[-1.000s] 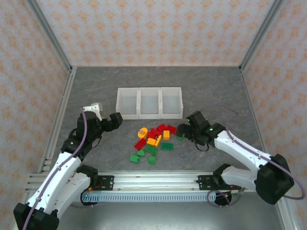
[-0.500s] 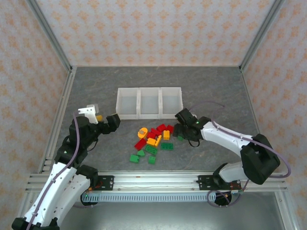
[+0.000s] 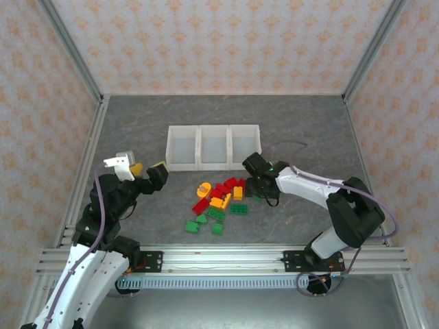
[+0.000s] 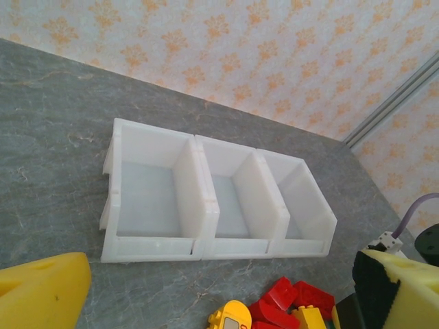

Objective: Sort the legos into containers by color
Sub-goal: Pick up the lego from the bottom-center of the table.

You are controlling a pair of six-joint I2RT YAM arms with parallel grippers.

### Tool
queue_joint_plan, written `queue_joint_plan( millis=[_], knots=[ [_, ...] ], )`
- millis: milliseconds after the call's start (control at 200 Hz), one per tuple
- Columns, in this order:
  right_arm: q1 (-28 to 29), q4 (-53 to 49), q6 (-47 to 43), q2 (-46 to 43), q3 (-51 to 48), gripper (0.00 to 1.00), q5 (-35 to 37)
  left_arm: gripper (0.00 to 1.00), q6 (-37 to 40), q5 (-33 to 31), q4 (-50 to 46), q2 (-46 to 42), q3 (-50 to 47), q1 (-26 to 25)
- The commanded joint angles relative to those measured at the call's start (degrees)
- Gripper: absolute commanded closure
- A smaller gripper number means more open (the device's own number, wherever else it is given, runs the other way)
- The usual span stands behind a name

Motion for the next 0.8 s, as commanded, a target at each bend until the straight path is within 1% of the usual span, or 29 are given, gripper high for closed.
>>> queue_joint_plan(
  millis=[0,250,616,796],
  knots=[
    [0.37,-2.13,-1.32,0.85,1.09,0.28,2.75,0.01,1.32,-0.67,1.99,-0.43,-0.89,0.00],
    [0.44,-1.80,-1.33,2.34,0.85,0.37,4.13,0.01,1.40,0.25,1.71,0.45,-0.78,-0.02],
    [0.76,-0.65,-1.60,4.13,0.06,0.37,4.14,0.01,1.49,0.92,2.61,-0.71,-1.54,-0.02],
    [0.96,-0.26,-1.89,4.91,-0.03,0.42,4.13,0.01,1.32,0.92,2.78,-0.52,-1.59,-0.03]
  ],
)
